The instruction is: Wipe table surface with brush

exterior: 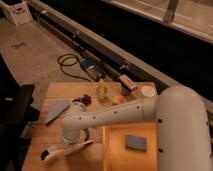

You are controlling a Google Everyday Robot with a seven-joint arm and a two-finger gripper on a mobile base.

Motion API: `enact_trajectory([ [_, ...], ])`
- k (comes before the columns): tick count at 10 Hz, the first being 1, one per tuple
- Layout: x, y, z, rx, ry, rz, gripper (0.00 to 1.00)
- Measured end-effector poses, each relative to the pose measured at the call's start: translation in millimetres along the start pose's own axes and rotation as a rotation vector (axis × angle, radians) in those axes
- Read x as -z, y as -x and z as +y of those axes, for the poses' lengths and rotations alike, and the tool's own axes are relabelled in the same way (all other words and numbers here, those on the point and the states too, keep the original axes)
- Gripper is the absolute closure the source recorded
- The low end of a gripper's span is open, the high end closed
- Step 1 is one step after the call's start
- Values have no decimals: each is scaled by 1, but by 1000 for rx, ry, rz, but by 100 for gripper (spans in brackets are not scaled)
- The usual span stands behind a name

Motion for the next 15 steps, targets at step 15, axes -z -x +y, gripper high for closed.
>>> enact_trajectory([
  [15,-15,49,-12,167,53,-20,100],
])
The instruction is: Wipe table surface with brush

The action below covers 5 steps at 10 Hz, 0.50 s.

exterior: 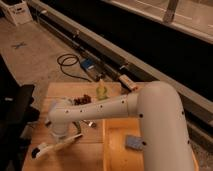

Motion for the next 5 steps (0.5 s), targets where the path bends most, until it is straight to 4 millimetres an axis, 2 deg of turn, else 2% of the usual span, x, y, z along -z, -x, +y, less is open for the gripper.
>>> enact_trajectory([
  [1,-6,-7,13,-10,19,-4,100],
  [3,-9,-26,25,-62,32,4,100],
  [5,-5,-48,30,-130,25,2,100],
])
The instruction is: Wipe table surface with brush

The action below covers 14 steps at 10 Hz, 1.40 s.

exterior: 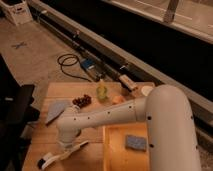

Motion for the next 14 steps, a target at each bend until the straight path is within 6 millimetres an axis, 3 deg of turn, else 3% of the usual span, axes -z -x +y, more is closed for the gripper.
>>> enact_trajectory([
  [2,5,-12,-6,-30,-10,14,100],
  [14,6,-14,-5,-27,-6,19,100],
])
